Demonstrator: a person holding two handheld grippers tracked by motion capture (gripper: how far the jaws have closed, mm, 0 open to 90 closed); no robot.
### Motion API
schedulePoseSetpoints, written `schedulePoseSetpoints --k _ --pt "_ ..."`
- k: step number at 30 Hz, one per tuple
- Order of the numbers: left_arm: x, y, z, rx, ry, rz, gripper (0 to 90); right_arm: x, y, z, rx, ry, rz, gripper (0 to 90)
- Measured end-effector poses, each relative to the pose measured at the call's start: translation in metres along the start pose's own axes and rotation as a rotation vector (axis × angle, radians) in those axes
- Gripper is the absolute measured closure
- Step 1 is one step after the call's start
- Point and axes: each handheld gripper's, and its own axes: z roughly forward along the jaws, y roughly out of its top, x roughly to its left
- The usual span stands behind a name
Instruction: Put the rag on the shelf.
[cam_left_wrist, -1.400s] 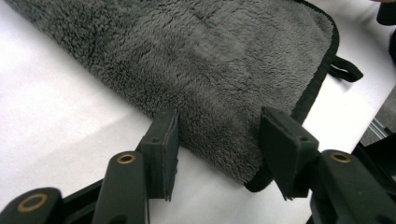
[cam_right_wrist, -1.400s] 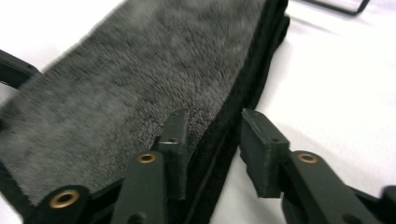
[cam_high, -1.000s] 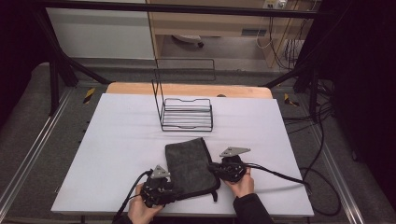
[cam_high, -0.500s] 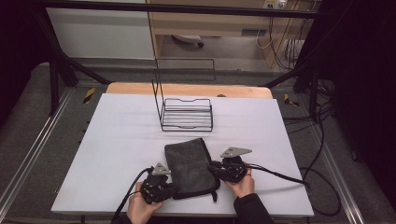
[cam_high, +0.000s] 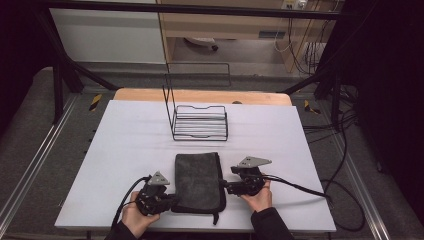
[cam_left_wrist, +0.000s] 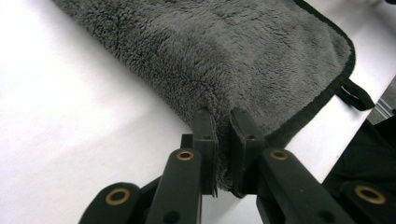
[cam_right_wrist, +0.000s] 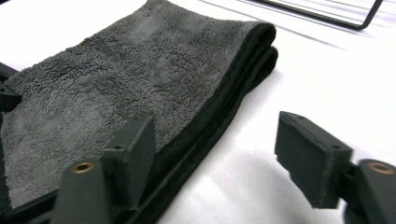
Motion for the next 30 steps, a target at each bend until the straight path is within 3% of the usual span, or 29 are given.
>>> schedulePoseSetpoints --k 8,12,16,18,19,30 --pt "0.003 -0.005 -0.005 0.015 0.021 0.038 80.4 -0.002 0.000 0.001 0.011 -0.007 -0.003 15.0" --pt "0.003 -0.005 -0.004 0.023 0.023 0.058 74.5 -0.002 0.001 0.002 0.010 -0.006 0.002 11.0" --pt "0.006 -0.004 -0.012 -0.013 0.011 0.066 57.7 -0.002 0.002 0.000 -0.005 -0.004 0.006 7.5" --pt "0.009 -0.003 -0.014 -0.035 0.020 0.059 53.8 -0.002 0.002 0.000 -0.006 -0.004 0.011 6.6" --pt "0.011 -0.003 -0.015 -0.044 0.020 0.060 45.6 -0.002 0.003 0.000 -0.007 0.001 0.010 5.7" --pt "0.027 0.006 -0.014 -0.071 0.036 0.059 20.3 -0.003 0.005 -0.003 -0.005 0.011 0.005 2.5"
